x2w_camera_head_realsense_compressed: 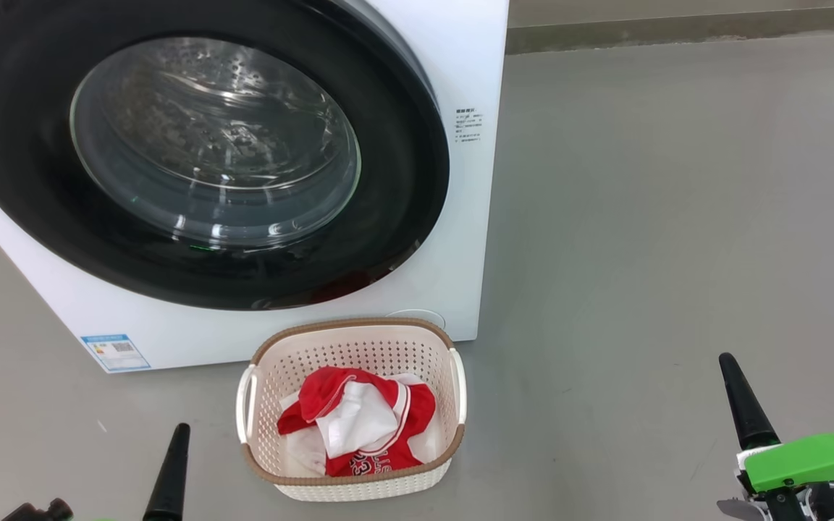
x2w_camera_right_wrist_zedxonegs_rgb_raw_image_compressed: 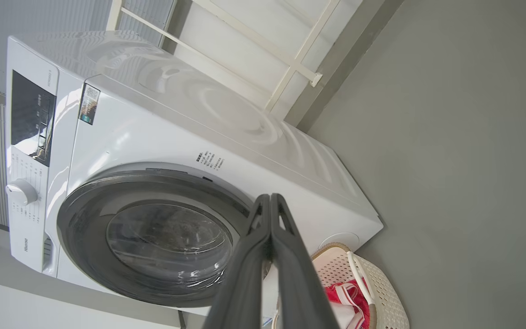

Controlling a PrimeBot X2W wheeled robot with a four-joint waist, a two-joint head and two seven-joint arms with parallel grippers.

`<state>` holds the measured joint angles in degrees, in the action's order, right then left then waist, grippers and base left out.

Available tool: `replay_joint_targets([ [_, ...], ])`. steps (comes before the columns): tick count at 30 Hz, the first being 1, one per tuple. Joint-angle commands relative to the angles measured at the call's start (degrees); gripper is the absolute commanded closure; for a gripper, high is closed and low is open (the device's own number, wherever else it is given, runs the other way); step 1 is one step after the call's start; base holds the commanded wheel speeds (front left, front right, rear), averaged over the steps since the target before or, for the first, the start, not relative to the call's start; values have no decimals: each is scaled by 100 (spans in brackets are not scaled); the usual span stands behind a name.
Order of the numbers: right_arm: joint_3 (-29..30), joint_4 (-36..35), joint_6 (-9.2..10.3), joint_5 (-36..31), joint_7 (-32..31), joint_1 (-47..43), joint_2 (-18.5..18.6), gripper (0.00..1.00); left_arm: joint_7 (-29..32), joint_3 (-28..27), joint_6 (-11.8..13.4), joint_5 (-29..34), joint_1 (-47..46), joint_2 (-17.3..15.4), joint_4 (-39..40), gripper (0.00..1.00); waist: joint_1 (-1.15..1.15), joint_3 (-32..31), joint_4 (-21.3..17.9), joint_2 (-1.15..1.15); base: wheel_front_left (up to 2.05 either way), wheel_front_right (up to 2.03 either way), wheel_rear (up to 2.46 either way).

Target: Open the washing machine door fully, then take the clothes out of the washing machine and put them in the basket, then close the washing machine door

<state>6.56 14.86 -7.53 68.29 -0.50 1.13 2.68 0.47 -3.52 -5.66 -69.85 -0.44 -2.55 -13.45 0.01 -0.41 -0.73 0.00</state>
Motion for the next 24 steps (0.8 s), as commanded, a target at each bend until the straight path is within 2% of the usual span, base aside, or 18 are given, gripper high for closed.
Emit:
replay_joint_targets([
  [1,-59,-139,3,224,-54,300,45,100,70,-175,-79,-205,-272,-43,97,100,0,4,5,0,0,0,0],
  [24,-19,-100,4,1757,-441,445,27,100,448,-265,-152,-1641,-487,-35,-15,100,0,43,53,0,0,0,0],
])
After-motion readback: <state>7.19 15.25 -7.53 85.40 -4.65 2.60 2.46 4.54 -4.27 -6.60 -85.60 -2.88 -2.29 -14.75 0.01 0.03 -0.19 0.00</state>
